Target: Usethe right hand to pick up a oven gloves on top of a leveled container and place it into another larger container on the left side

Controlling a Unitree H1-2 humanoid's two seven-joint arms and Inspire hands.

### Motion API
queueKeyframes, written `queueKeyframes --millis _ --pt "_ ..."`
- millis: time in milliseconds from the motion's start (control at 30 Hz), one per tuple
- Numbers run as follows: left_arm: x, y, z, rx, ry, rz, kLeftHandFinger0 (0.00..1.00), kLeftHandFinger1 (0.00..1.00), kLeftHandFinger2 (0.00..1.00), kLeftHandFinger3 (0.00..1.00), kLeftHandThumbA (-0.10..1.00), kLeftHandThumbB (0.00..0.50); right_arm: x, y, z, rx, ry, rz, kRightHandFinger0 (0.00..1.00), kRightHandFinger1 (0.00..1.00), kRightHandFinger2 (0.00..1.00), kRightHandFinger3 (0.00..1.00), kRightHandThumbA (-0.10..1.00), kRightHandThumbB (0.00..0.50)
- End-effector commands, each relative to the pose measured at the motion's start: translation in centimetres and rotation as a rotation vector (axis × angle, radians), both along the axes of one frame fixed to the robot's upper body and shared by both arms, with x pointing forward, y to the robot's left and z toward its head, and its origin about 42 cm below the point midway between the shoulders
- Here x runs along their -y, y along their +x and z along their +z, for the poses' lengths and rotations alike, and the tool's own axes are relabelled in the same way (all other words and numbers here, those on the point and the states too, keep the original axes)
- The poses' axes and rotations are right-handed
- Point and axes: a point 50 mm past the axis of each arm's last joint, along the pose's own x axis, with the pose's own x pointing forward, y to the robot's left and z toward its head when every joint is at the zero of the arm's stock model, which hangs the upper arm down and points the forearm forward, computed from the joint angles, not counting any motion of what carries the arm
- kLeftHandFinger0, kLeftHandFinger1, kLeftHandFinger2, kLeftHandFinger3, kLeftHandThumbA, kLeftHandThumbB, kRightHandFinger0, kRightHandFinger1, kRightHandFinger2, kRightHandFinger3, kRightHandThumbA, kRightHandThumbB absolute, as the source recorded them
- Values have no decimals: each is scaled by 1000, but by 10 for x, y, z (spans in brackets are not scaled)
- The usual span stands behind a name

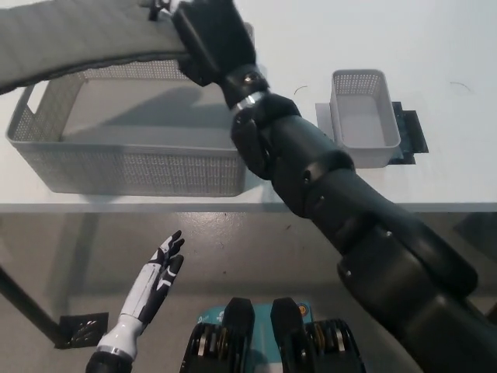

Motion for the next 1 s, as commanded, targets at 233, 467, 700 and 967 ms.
queueKeyframes --millis 233,467,700,967 --pt "-4 2 14 76 5 -29 1000 1000 1000 1000 1000 500 -33 12 77 -449 -216 -456 959 1000 1000 1000 715 376" --pt "-4 3 15 80 16 -30 1000 1000 1000 1000 1000 500 -29 14 111 -468 -152 -499 1000 1000 1000 1000 612 284" --pt "-4 3 14 76 17 -31 1000 1000 1000 1000 1000 500 -4 11 177 -298 135 -290 1000 1000 1000 1000 560 239" --pt "-5 6 15 77 14 -31 1000 1000 1000 1000 1000 500 75 -72 297 258 863 238 1000 1000 1000 1000 1000 191"
